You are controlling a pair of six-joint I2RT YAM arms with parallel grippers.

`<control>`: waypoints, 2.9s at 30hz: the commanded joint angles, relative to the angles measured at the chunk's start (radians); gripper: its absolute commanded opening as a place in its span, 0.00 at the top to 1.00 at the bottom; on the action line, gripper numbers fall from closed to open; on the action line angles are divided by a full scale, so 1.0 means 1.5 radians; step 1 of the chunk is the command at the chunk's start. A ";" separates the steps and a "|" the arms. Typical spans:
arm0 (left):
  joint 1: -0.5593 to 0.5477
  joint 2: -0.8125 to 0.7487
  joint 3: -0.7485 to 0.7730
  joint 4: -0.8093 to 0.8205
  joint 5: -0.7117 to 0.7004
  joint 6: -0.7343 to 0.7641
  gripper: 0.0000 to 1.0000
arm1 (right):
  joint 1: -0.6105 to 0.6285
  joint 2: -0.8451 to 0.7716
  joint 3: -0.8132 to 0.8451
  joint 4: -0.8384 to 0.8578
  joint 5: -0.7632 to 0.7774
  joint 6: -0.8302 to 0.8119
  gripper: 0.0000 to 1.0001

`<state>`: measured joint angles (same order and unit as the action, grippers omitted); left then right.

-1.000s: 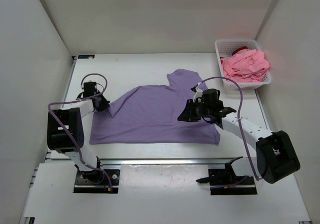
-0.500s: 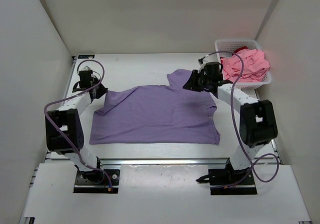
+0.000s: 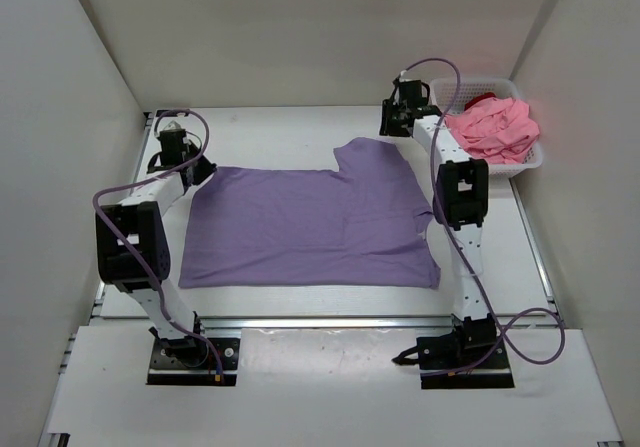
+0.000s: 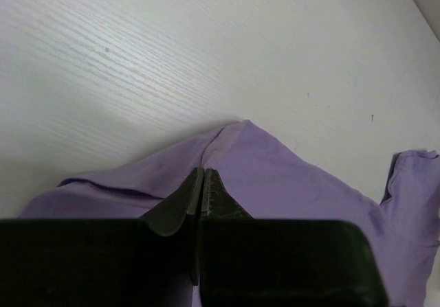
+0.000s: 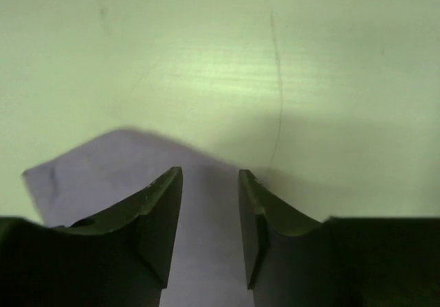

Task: Fold and stack the t-shirts
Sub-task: Grap the side of the flattened tshirt furthest away from the robot with both arms

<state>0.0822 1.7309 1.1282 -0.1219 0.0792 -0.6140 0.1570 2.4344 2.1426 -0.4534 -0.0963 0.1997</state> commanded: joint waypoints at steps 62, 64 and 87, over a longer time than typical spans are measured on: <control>-0.003 0.058 0.052 0.040 0.043 -0.023 1.00 | -0.003 0.090 0.146 -0.238 -0.169 -0.006 0.71; -0.003 0.058 0.051 0.040 0.045 -0.018 1.00 | -0.009 0.073 0.147 -0.232 -0.195 0.004 0.91; 0.025 0.037 0.050 0.050 0.054 -0.031 1.00 | 0.144 -0.131 0.006 -0.197 0.200 -0.104 0.54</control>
<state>0.1181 1.8290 1.1824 -0.0731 0.1322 -0.6552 0.5137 2.3325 2.1281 -0.7792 0.1909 0.0299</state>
